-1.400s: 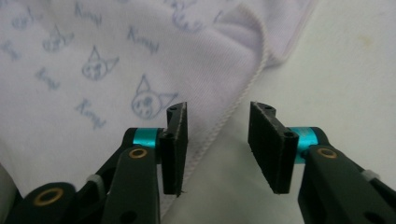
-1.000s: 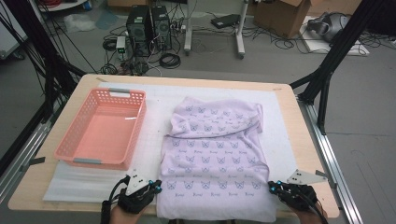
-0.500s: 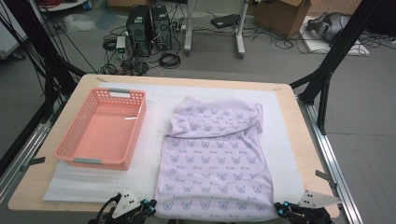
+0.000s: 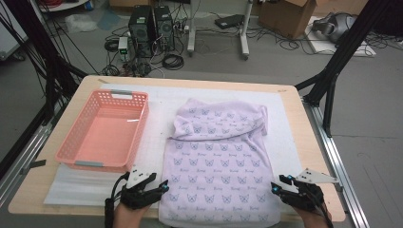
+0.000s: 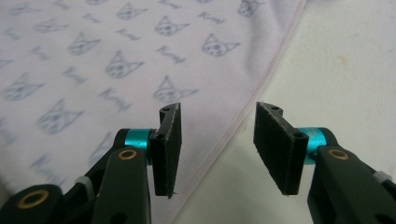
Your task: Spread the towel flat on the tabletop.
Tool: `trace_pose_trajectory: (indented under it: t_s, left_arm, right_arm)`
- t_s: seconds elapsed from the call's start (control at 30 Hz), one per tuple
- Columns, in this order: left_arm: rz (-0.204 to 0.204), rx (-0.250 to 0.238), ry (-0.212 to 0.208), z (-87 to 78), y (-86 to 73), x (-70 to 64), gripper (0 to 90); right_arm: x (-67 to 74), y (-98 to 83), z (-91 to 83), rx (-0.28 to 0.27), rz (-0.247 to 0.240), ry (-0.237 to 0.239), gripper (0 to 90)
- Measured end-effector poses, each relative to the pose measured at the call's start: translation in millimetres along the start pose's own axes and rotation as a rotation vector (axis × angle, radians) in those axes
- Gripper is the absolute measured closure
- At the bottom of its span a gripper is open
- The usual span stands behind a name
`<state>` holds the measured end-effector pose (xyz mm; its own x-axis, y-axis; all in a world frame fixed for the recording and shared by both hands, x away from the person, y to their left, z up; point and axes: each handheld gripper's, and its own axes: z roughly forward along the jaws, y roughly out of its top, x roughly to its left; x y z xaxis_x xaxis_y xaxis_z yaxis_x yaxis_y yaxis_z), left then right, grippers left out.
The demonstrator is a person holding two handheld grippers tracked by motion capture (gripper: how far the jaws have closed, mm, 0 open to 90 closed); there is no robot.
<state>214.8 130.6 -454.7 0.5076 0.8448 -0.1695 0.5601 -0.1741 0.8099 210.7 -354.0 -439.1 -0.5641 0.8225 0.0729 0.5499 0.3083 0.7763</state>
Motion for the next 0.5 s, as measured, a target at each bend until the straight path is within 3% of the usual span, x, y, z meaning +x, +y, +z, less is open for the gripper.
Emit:
trace_pose_trajectory:
  t_s: [0.13,0.2,0.23,0.27,0.3,0.33,0.37,0.5]
  left_arm:
    - [0.047,-0.008,0.026,3.8,-1.0,-4.8,47.3]
    - [0.087,-0.027,0.061,3.1,-5.0,-6.5,55.2]
    - [0.084,-0.031,0.070,2.1,-5.9,-6.6,59.6]
    - [0.069,-0.027,0.073,0.5,-5.5,-6.9,69.3]
    - [0.061,-0.015,0.052,-0.4,-5.1,-7.6,82.7]
    - [0.074,-0.017,0.070,-0.4,-5.7,-11.0,87.0]
    - [0.083,-0.016,0.072,-0.8,-5.9,-12.5,87.6]
    - [0.045,-0.011,0.029,-6.1,-8.1,-9.5,87.9]
  right_arm:
    - [0.7,1.0,17.0,0.048,-0.022,-0.002,53.5]
    - [2.4,0.1,17.3,0.035,-0.035,-0.015,58.8]
    - [2.0,-0.1,16.8,0.035,-0.035,-0.012,65.6]
    - [1.9,-0.3,15.7,0.037,-0.032,0.008,78.2]
    - [2.0,-0.9,15.5,0.035,-0.033,0.032,83.2]
    - [3.8,-1.6,15.4,0.033,-0.042,0.035,84.7]
    - [5.5,-1.7,15.0,0.037,-0.051,0.030,85.3]
    - [5.8,-2.8,13.0,0.036,-0.054,0.035,85.5]
